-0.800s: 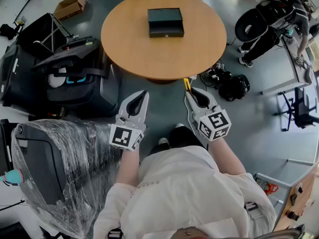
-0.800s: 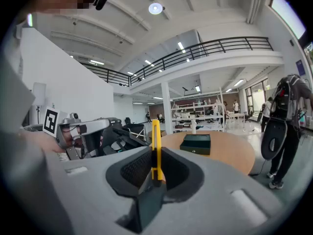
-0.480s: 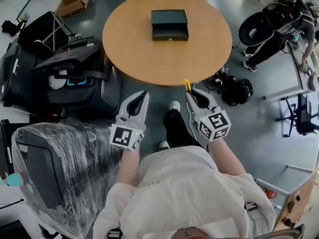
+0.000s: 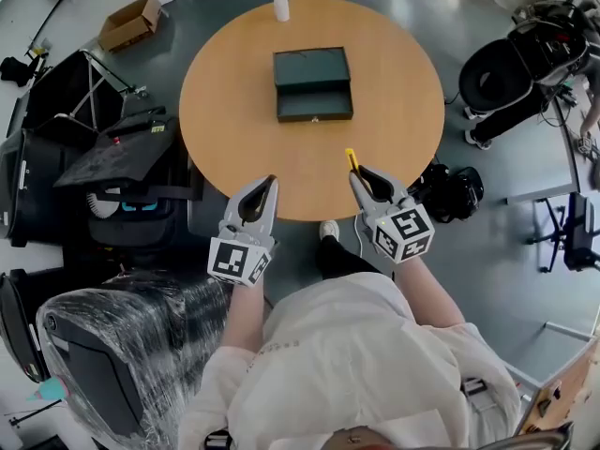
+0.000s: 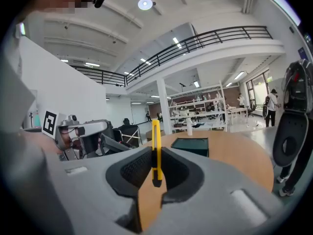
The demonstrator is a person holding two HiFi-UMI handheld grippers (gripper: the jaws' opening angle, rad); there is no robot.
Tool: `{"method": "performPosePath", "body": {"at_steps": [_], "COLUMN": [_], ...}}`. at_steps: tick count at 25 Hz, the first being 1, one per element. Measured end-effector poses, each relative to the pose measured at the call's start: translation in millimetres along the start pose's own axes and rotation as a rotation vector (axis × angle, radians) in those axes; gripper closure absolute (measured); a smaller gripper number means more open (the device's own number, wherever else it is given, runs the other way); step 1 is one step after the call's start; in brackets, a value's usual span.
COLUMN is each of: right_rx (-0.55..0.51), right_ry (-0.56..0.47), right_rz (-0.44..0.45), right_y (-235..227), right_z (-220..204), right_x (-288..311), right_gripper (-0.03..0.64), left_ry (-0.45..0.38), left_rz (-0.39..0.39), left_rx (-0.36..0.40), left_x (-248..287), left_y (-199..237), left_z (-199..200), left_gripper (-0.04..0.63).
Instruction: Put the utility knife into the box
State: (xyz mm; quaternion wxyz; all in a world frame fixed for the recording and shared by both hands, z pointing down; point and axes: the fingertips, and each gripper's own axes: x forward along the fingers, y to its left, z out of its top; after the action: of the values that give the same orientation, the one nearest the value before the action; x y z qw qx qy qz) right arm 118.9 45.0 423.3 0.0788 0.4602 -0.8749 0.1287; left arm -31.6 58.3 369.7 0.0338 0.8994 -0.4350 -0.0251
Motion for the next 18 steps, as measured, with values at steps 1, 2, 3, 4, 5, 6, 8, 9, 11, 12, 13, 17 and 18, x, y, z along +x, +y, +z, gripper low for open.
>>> {"method": "performPosePath", "body": {"at_steps": [1, 2, 3, 4, 5, 6, 8, 9, 11, 12, 13, 17, 18], "right_rx": [0.001, -0.001, -0.004, -0.006, -0.007, -0.009, -0.014, -0.016, -0.022, -0.027, -0.031, -0.030, -0.026], "right_ry": [0.002, 0.005, 0.008, 0.011, 0.013, 0.014, 0.016, 0.019, 0.029, 0.035, 0.042, 0.079, 0.091], "right_rz": [0.004, 0.010, 0.015, 0.020, 0.023, 0.026, 0.034, 0.039, 0.051, 0.056, 0.061, 0.079, 0.084], "right_y": [-11, -21, -31, -41, -51, -61, -79, -86, -98, -103, -108, -119, -119], "right_z": [5, 10, 14, 18, 23, 27, 36, 39, 44, 45, 47, 44, 42], "right_x": [11, 21, 31, 42, 52, 63, 83, 92, 106, 112, 118, 141, 146], "right_gripper": [0.568, 0.568, 0.568, 0.568, 0.568, 0.568, 0.568, 0.568, 0.568, 0.568, 0.568, 0.568, 0.568], "left_ry": [0.007, 0.014, 0.019, 0.020, 0.019, 0.019, 0.024, 0.026, 0.029, 0.031, 0.033, 0.046, 0.052], "left_rz": [0.000, 0.001, 0.003, 0.004, 0.005, 0.006, 0.009, 0.010, 0.015, 0.019, 0.022, 0.015, 0.010], "left_rx": [0.000, -0.001, -0.002, -0.002, -0.003, -0.004, -0.007, -0.008, -0.011, -0.013, -0.015, -0.019, -0.021], "left_x": [15, 29, 42, 55, 68, 81, 105, 115, 131, 138, 145, 166, 169], "left_y": [7, 13, 19, 25, 32, 39, 52, 57, 66, 68, 71, 81, 84], "left_z": [1, 2, 3, 2, 0, -1, -3, -5, -8, -7, -5, -6, -8], "left_gripper": [0.581, 0.581, 0.581, 0.581, 0.581, 0.581, 0.581, 0.581, 0.581, 0.581, 0.581, 0.581, 0.581]}}
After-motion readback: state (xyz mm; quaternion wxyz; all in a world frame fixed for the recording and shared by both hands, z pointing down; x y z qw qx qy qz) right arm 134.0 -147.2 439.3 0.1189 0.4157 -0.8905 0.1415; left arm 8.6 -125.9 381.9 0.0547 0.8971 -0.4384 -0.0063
